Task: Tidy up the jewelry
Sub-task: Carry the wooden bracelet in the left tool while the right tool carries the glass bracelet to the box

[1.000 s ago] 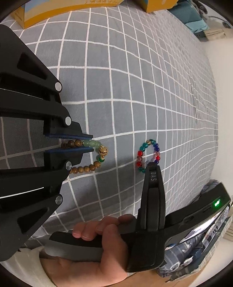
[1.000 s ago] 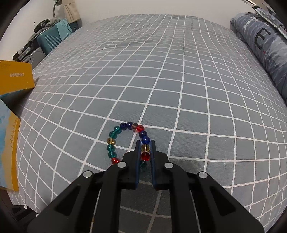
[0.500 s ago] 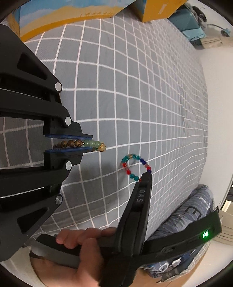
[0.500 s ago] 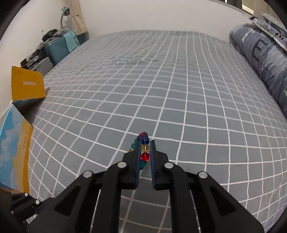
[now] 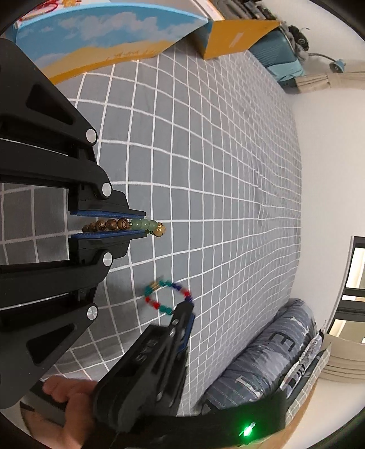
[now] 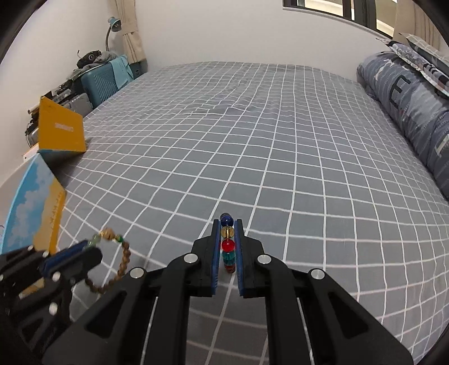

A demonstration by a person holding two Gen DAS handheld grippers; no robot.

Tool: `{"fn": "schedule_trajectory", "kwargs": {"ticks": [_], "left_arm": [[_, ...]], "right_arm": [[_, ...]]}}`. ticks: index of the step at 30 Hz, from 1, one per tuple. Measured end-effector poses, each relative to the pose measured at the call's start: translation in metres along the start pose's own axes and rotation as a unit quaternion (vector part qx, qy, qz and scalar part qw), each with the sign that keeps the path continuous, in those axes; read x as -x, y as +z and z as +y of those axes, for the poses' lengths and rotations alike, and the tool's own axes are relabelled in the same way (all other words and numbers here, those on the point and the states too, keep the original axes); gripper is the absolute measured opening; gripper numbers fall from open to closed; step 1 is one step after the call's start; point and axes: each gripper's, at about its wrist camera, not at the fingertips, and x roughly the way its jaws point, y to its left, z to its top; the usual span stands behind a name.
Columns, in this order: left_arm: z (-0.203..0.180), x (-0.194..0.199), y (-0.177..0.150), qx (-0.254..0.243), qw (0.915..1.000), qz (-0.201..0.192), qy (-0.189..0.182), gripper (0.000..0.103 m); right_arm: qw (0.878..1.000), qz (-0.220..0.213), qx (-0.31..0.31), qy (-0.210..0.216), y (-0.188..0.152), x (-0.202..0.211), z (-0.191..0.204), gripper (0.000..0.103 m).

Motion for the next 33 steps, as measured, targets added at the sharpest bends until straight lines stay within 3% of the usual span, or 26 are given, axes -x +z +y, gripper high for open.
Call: {"fn": "schedule_trajectory", "kwargs": {"ticks": [15,20,33], "left_arm": [[0.019,0.038,-0.004,0.025,0.9987,-0.012,0.042,0.007],[0.037,0.064,-0.004,0.046,0.9983,-0.019,0.031,0.007],[0.107,0.158,0.002,0.079,0.9897,-0.06,0.103,0.007]], "right_arm": [[1.0,-0.025,0.005,-0.009,-0.018,0.045,0.032,0.009],[0.999,-0.04,0.01,-0.002,-0.006,0.063,0.049,0.009],[0.994,-0.086,0.059,0.032,0.034,0.12,0.14,0.009]]}}
